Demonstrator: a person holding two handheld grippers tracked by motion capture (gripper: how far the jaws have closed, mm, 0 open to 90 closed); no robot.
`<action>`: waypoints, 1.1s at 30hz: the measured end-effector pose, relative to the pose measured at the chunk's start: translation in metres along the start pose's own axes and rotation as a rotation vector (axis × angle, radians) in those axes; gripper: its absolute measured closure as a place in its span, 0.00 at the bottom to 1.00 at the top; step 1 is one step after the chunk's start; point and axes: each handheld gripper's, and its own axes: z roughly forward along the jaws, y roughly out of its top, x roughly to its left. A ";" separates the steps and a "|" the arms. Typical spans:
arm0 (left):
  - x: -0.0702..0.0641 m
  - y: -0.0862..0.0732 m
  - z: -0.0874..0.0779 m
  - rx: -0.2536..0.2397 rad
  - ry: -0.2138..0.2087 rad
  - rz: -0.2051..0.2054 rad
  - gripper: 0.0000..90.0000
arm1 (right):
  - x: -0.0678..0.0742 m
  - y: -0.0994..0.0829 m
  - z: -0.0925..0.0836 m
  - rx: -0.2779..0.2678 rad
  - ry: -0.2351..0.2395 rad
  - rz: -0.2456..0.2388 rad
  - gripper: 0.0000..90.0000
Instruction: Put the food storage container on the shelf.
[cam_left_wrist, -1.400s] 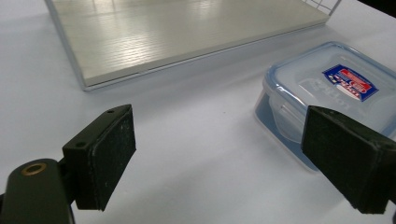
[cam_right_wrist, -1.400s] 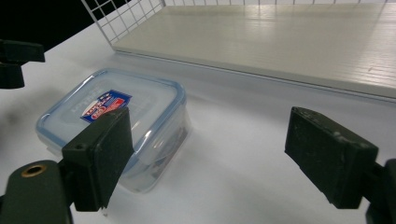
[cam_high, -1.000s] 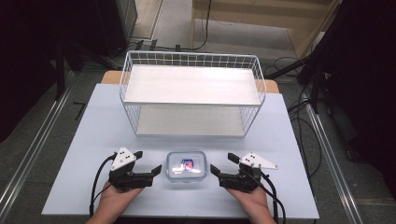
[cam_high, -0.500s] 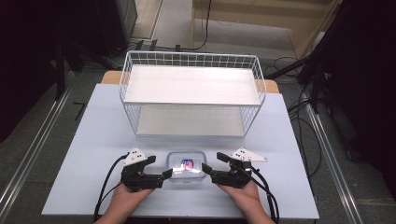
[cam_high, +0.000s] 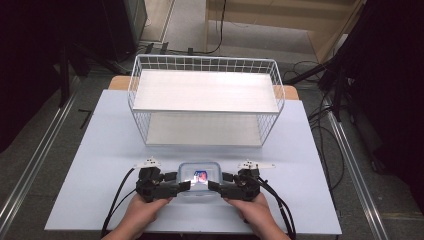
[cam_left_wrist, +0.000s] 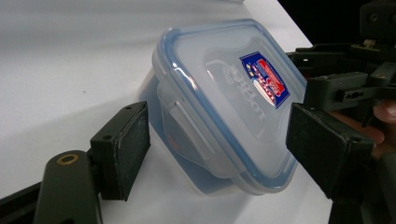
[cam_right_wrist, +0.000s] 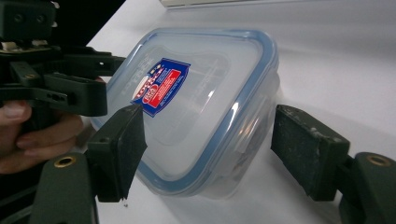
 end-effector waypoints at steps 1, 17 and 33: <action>0.000 0.000 0.000 0.000 0.000 0.000 0.25 | 0.000 0.000 0.000 0.000 0.000 0.000 0.30; 0.007 -0.003 0.000 -0.003 -0.070 -0.073 0.37 | -0.011 -0.006 -0.003 0.000 0.086 0.137 0.41; -0.003 -0.006 -0.005 0.000 -0.039 0.002 0.41 | -0.006 -0.012 -0.010 0.004 0.087 0.123 0.45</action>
